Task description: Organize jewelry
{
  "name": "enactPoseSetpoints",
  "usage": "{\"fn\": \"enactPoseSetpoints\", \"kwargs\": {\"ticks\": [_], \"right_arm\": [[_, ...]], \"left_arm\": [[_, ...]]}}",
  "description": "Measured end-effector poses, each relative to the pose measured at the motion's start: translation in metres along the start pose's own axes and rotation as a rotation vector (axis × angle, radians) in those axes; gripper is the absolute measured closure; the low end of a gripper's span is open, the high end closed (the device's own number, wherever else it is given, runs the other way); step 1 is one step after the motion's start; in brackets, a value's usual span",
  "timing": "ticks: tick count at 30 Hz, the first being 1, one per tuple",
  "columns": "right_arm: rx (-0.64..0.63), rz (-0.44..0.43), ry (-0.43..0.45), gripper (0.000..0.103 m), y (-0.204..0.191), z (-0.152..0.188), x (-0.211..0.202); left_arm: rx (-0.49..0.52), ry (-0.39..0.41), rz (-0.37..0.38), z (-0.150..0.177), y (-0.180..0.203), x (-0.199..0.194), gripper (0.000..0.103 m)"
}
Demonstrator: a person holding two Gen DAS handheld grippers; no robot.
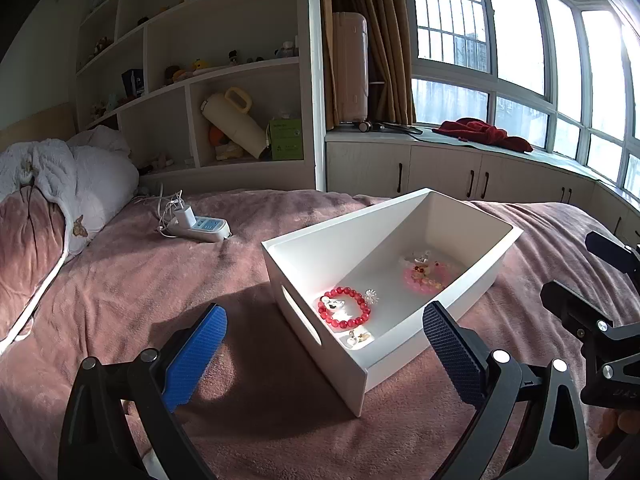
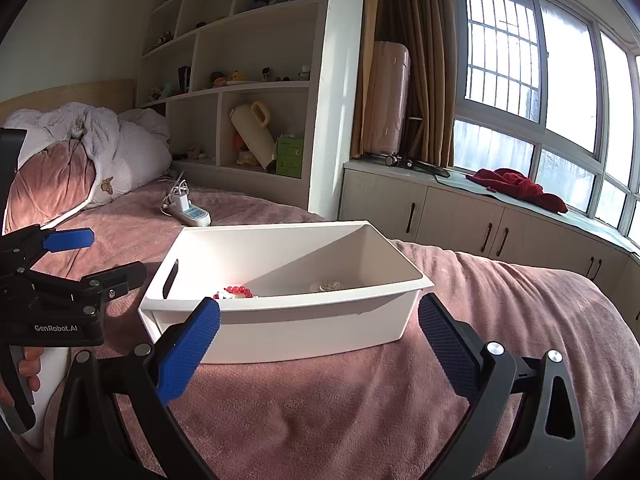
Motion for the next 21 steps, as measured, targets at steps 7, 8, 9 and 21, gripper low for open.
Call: {"fn": "enactPoseSetpoints", "kwargs": {"ticks": [7, 8, 9, 21], "right_arm": [[-0.001, -0.001, -0.004, 0.005, 0.0004, 0.0003, 0.0009], [0.0, -0.001, -0.006, 0.005, 0.0007, 0.0014, 0.0021], [0.001, -0.002, -0.009, 0.005, 0.0008, 0.0025, 0.0028], [0.002, -0.003, -0.017, 0.005, -0.0007, 0.0062, 0.0053]], "left_arm": [[-0.03, -0.012, 0.012, 0.0006, -0.0032, 0.0012, 0.004], [-0.03, -0.003, 0.004, -0.0001, -0.004, 0.0008, 0.004], [-0.029, 0.006, -0.001, -0.0004, -0.0043, -0.0002, 0.004], [-0.02, 0.042, 0.031, -0.0016, -0.004, -0.0067, 0.004]]}}
Point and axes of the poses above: each gripper's, at about its wrist camera, not at the fingertips, and x roughly the way its jaws point, y to its right, z to its underside, the point moved 7 cm from there along x, roughly the way its jaws point, and after that the axes turned 12 degrees about -z, right-handed, at the moved point
